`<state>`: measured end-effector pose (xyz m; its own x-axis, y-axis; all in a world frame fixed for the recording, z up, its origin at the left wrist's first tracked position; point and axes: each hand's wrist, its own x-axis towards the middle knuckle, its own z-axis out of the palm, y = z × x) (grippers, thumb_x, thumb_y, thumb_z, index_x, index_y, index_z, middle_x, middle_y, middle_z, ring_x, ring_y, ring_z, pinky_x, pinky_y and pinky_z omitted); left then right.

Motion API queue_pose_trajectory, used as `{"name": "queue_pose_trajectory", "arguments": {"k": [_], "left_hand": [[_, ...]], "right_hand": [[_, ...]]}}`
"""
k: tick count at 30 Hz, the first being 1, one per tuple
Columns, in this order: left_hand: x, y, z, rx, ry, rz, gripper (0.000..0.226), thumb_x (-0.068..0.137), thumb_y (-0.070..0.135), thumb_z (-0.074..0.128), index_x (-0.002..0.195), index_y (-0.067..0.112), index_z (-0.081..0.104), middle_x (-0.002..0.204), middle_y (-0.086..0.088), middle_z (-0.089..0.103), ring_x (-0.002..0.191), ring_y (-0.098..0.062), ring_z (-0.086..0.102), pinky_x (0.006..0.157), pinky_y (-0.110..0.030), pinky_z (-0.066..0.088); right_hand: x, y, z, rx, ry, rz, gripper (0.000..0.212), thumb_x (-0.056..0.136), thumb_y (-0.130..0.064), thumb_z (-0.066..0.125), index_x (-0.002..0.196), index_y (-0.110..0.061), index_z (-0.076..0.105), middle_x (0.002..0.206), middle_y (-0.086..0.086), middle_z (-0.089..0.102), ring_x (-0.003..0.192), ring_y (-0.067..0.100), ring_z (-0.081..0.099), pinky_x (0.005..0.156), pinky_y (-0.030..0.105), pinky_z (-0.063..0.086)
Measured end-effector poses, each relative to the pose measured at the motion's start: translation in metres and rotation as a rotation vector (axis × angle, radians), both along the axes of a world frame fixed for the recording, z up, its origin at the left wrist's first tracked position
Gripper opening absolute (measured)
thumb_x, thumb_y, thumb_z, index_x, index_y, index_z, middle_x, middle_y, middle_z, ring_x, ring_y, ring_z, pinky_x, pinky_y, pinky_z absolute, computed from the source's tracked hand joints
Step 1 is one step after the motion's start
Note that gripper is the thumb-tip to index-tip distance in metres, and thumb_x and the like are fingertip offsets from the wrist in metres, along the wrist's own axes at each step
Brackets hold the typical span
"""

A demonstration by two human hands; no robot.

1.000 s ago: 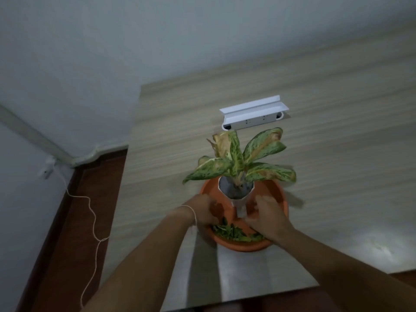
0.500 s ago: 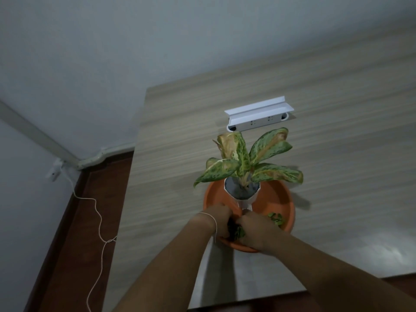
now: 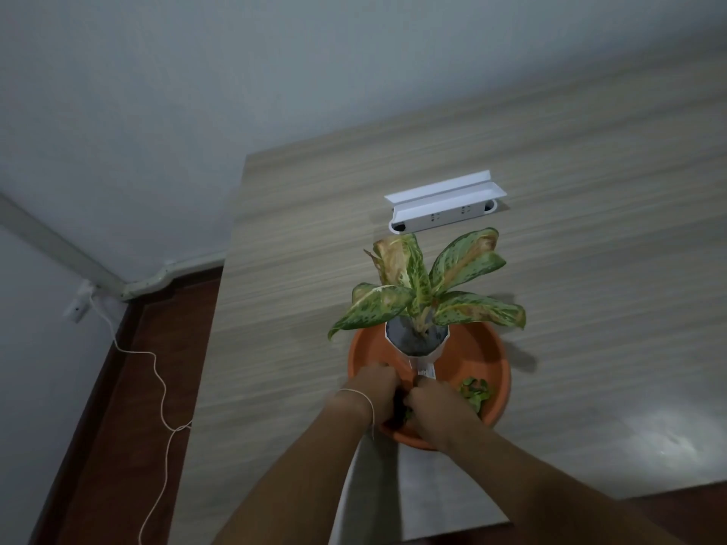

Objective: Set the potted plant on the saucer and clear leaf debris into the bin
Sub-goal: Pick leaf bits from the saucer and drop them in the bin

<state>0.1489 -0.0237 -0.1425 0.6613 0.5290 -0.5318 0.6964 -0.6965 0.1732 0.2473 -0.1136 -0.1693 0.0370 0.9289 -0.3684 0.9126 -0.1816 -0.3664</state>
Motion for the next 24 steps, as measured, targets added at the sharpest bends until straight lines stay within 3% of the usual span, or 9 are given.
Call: {"name": "queue_pose_trajectory", "arguments": {"k": [5, 10, 13, 16, 21, 24], "left_hand": [[-0.001, 0.006, -0.002, -0.057, -0.048, 0.077, 0.023, 0.075, 0.012, 0.076, 0.098, 0.014, 0.077, 0.102, -0.013, 0.074, 0.095, -0.031, 0.068, 0.085, -0.034, 0.053], [-0.004, 0.008, -0.008, -0.08, -0.103, 0.169, 0.024, 0.072, 0.01, 0.077, 0.096, 0.012, 0.077, 0.101, -0.014, 0.075, 0.094, -0.03, 0.068, 0.085, -0.034, 0.054], [-0.004, 0.01, -0.012, -0.055, -0.171, 0.238, 0.022, 0.074, 0.013, 0.073, 0.095, 0.011, 0.077, 0.101, -0.014, 0.075, 0.097, -0.031, 0.068, 0.089, -0.036, 0.055], [-0.003, 0.012, -0.01, 0.007, -0.265, 0.317, 0.023, 0.08, 0.014, 0.065, 0.099, 0.009, 0.075, 0.107, -0.015, 0.073, 0.104, -0.032, 0.065, 0.09, -0.034, 0.052], [-0.02, 0.028, -0.005, 0.019, -0.185, 0.415, 0.028, 0.066, 0.024, 0.069, 0.091, 0.013, 0.078, 0.097, -0.011, 0.077, 0.094, -0.031, 0.07, 0.091, -0.038, 0.056], [-0.03, 0.028, -0.001, 0.01, -0.202, 0.462, 0.033, 0.061, 0.028, 0.072, 0.089, 0.012, 0.078, 0.096, -0.01, 0.077, 0.092, -0.029, 0.07, 0.088, -0.039, 0.058]], "right_hand": [[-0.001, 0.003, 0.005, -0.033, 0.006, -0.012, 0.026, 0.097, -0.02, 0.047, 0.108, -0.007, 0.066, 0.109, 0.016, 0.066, 0.099, 0.03, 0.062, 0.081, 0.035, 0.046], [0.001, 0.004, 0.009, 0.013, 0.054, -0.105, 0.022, 0.094, -0.02, 0.05, 0.095, -0.008, 0.068, 0.096, 0.013, 0.066, 0.078, 0.023, 0.051, 0.071, 0.03, 0.04], [0.007, 0.007, 0.012, 0.072, 0.037, -0.188, 0.013, 0.089, -0.015, 0.054, 0.076, -0.014, 0.057, 0.093, 0.013, 0.069, 0.084, 0.028, 0.063, 0.067, 0.03, 0.043], [0.012, 0.009, 0.012, 0.154, 0.068, -0.277, 0.009, 0.081, -0.015, 0.063, 0.072, -0.017, 0.06, 0.081, 0.009, 0.07, 0.077, 0.027, 0.066, 0.066, 0.032, 0.051], [0.019, 0.001, 0.016, 0.176, 0.073, -0.354, 0.014, 0.077, -0.015, 0.063, 0.064, -0.01, 0.068, 0.068, 0.005, 0.068, 0.064, 0.021, 0.06, 0.055, 0.027, 0.043], [0.02, -0.007, 0.021, 0.172, 0.11, -0.397, 0.023, 0.08, -0.016, 0.066, 0.058, -0.014, 0.066, 0.06, 0.002, 0.064, 0.054, 0.013, 0.053, 0.043, 0.014, 0.027]]}}
